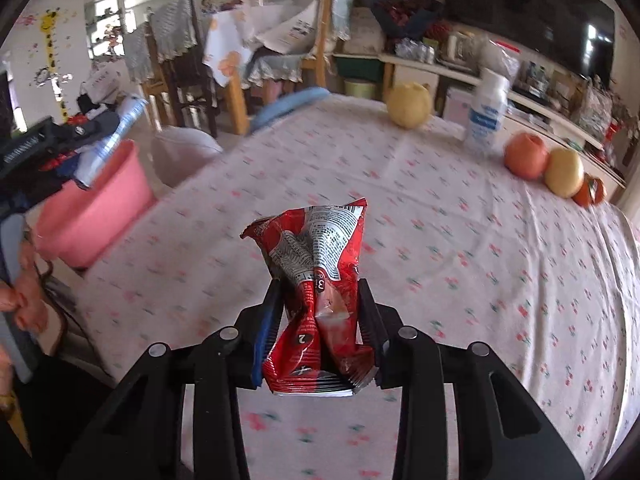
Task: Collect trash
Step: 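Carry the MAGICDAY bag with the left tool and the wrapper with the right tool into the pink bucket, then open both tools over the bucket and withdraw them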
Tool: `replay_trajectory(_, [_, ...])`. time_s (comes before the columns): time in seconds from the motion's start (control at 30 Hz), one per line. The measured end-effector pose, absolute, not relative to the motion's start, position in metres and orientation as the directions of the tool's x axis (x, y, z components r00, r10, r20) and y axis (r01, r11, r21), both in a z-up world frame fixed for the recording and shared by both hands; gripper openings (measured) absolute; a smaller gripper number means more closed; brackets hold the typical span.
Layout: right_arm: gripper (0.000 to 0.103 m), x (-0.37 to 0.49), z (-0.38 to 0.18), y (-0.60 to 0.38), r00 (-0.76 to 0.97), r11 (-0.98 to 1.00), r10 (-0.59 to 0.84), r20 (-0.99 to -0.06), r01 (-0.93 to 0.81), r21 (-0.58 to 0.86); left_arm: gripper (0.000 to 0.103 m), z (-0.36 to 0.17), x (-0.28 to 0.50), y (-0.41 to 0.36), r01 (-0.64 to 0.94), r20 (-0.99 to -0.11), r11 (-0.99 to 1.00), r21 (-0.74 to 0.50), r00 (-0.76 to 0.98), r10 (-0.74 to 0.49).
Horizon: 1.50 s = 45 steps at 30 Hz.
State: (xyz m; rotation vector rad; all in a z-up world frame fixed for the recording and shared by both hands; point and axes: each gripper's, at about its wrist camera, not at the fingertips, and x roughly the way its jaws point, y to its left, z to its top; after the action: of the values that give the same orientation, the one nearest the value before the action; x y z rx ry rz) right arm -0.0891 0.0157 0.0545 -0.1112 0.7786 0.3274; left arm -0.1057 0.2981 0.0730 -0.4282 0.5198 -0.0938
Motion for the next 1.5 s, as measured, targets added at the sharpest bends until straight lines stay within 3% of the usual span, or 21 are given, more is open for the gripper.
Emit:
replay_trajectory(0.43, [0.038,-0.076,0.099,0.155,0.605,0.834,0.458,-0.652,-0.546,0.08,0.059,0.066,-0.136,0.389,-0.284,-0.444,0.82,-0.497,0.895,0.04])
replay_trajectory(0.7, [0.039,-0.064,0.11,0.237,0.566,0.77,0.535,-0.627,-0.632,0.086,0.059,0.051,-0.145,0.429,-0.394,-0.478,0.728,-0.56,0.872,0.104])
replay_trajectory(0.77, [0.042,-0.059,0.108,0.254,0.542,0.753,0.549,-0.636,-0.652,0.094,0.06,0.047,-0.143,0.434,-0.418,-0.497,0.713,-0.563,0.86,0.112])
replay_trajectory(0.8, [0.045,-0.057,0.106,0.259,0.534,0.749,0.552,-0.64,-0.656,0.099,0.065,0.046,-0.141,0.437,-0.437,-0.511,0.703,-0.562,0.851,0.121])
replay_trajectory(0.83, [0.054,-0.056,0.103,0.264,0.528,0.743,0.556,-0.642,-0.662,0.099,0.074,0.044,-0.142,0.438,-0.451,-0.519,0.698,-0.557,0.844,0.131])
replay_trajectory(0.87, [0.06,-0.055,0.101,0.266,0.536,0.75,0.546,-0.644,-0.656,0.089,0.078,0.044,-0.143,0.438,-0.462,-0.525,0.699,-0.547,0.839,0.143])
replay_trajectory(0.93, [0.082,-0.058,0.099,0.262,0.559,0.771,0.529,-0.638,-0.631,0.085,0.084,0.047,-0.143,0.434,-0.471,-0.53,0.716,-0.515,0.832,0.166])
replay_trajectory(1.1, [0.089,-0.068,0.095,0.229,0.601,0.815,0.486,-0.634,-0.573,0.082,0.088,0.056,-0.135,0.421,-0.477,-0.544,0.764,-0.435,0.815,0.199])
replay_trajectory(1.5, [0.089,-0.098,0.092,0.148,0.698,0.902,0.345,-0.628,-0.432,0.015,0.099,0.077,-0.136,0.373,-0.397,-0.539,0.87,-0.294,0.82,0.193])
